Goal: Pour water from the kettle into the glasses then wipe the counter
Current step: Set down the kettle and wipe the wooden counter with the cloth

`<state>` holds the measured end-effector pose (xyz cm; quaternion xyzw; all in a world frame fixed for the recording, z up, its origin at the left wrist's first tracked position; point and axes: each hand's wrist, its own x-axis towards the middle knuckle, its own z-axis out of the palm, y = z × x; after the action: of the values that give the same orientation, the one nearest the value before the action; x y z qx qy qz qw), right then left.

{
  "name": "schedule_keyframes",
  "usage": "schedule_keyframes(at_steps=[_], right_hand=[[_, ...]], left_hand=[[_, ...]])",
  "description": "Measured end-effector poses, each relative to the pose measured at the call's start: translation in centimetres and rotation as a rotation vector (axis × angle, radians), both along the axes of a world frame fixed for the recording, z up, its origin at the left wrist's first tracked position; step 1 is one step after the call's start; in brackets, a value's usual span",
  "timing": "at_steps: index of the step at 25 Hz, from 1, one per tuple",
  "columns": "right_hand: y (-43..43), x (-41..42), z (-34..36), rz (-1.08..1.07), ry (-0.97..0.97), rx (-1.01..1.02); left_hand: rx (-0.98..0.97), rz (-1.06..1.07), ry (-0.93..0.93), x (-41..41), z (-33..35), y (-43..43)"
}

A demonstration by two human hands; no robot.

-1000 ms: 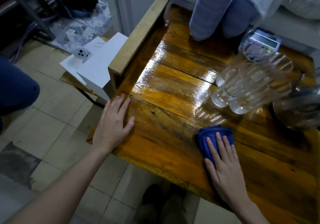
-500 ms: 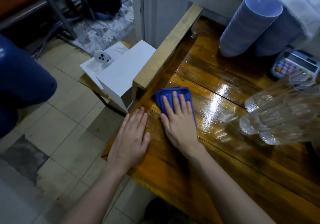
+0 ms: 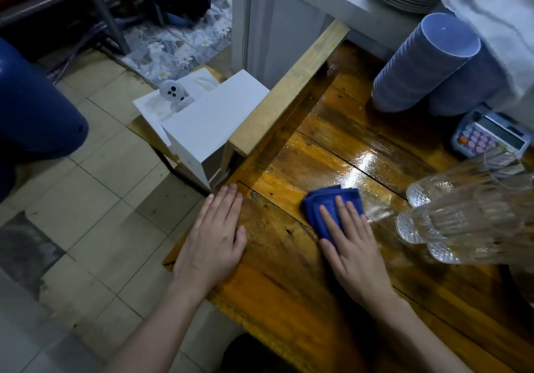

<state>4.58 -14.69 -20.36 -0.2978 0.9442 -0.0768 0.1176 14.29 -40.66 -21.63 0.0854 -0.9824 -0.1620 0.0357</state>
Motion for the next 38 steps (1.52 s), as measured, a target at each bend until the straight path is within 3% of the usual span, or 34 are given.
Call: schedule_keyframes(at_steps=[6,9,13,19,26,30,34,38], right_hand=[[-8.3,-6.8,-1.0,-0.236,0.039,-0.012],[-12.0,-6.3,-1.0,-0.18,0.001,-0.053],[-13.3,0.7,-0.4,0.006,-0.008,-0.103],[-3.9,9.4,-1.0,-0.053,0.064,-0.094],[13.2,12.3,-0.8,-0.516,0.079,-0.012],[12.4,9.5,-0.8,-0.657,0.078,-0.019],[5.6,7.3,-0.5,-0.517,0.064,-0.042],[0.2,10.2,-1.0,-0.334,0.085,-0.082]], left_hand=[[0.002,0.014,-0.009,0.0,-0.1,0.0],[-0.005,0.014,-0.01,-0.1,0.0,0.1],[-0.006,-0.004,-0.013,0.1,-0.1,-0.1],[0.029,0.008,-0.005,0.0,0.3,0.0],[-0.075,0.041,-0.07,-0.1,1.0,1.5],[-0.017,-0.063,-0.08,0.1,0.7,6.9],[-0.093,-0.043,-0.059,0.5,-0.2,9.1],[-0.098,-0.043,-0.046,0.5,-0.3,8.9]])
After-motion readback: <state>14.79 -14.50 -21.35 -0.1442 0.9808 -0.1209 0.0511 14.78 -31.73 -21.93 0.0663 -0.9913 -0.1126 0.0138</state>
